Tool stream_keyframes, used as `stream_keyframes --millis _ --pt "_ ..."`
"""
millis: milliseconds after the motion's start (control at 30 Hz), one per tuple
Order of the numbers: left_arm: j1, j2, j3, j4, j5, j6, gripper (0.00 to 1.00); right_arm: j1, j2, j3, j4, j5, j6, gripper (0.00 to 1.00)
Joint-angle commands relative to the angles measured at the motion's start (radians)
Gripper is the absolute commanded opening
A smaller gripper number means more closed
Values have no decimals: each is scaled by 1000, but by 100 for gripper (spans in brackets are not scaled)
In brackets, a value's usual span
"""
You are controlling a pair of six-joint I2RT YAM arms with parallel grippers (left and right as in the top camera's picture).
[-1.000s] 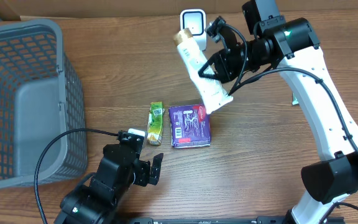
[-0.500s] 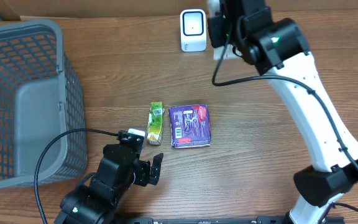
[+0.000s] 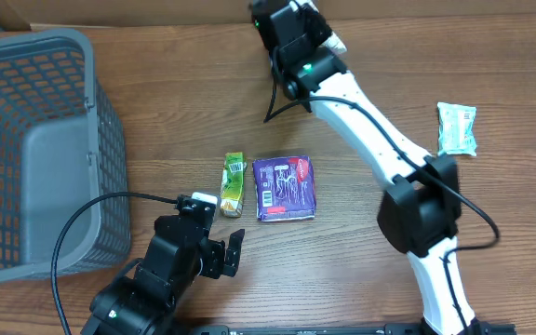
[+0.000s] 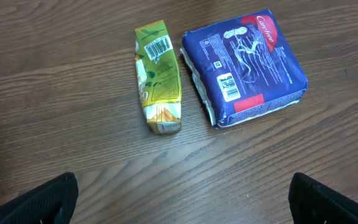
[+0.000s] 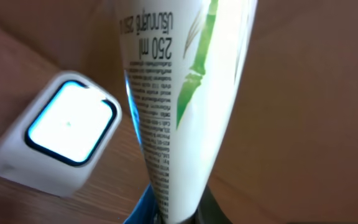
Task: Scan the item barcode
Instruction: 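Hold the tube's label in front of the white scanner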
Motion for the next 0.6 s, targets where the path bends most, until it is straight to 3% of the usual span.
stream_keyframes --millis 0,100,233,567 --pt "-8 -3 -3 2 -13 16 100 -6 31 26 75 71 -376 4" --pt "-8 -3 -3 2 -13 16 100 -7 84 25 172 71 -471 4" --pt "-8 -3 -3 2 -13 16 100 -16 143 25 273 71 -476 4" --pt "-8 -3 -3 2 -13 16 100 -87 218 12 269 11 -463 4"
